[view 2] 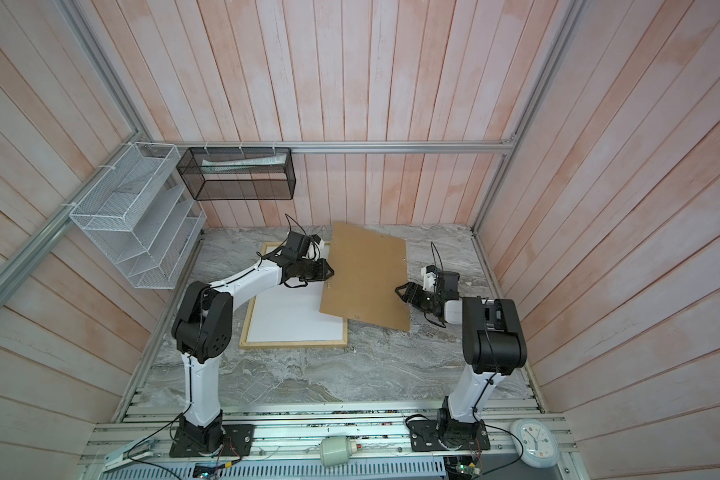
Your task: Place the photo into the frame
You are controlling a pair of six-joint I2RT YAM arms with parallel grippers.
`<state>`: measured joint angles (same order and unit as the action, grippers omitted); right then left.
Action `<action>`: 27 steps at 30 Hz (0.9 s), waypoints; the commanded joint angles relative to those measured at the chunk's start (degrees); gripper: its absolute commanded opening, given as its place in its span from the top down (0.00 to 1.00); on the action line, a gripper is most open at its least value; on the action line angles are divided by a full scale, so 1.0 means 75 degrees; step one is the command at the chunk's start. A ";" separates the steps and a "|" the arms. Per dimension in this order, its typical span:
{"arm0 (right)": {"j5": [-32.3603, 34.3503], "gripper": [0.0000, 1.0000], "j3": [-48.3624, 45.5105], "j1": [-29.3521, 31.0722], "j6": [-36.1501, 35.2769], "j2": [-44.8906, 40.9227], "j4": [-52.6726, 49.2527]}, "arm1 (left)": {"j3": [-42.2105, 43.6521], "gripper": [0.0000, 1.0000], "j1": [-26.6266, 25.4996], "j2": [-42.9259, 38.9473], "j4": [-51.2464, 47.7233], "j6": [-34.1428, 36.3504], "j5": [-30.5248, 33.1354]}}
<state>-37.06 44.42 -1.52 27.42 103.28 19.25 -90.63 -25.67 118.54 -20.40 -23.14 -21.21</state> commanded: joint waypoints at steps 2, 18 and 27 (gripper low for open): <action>-0.0584 0.26 -0.0222 0.0203 0.0129 -0.0025 -0.0041 | 0.0160 0.73 -0.0116 -0.0313 0.0448 -0.0150 -0.1024; -0.0775 0.26 -0.0339 0.0203 0.0106 0.0045 0.0232 | 0.0169 0.75 0.0376 -0.0316 0.1279 -0.0985 -0.2228; -0.0914 0.26 -0.0261 0.0200 0.0106 0.0069 0.0279 | 0.0150 0.71 0.0399 -0.0252 0.1024 -0.0915 -0.2089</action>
<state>-40.23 42.89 -1.32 27.49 103.28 21.50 -89.41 -21.87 118.04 -12.86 -30.09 -34.28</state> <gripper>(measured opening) 0.737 0.288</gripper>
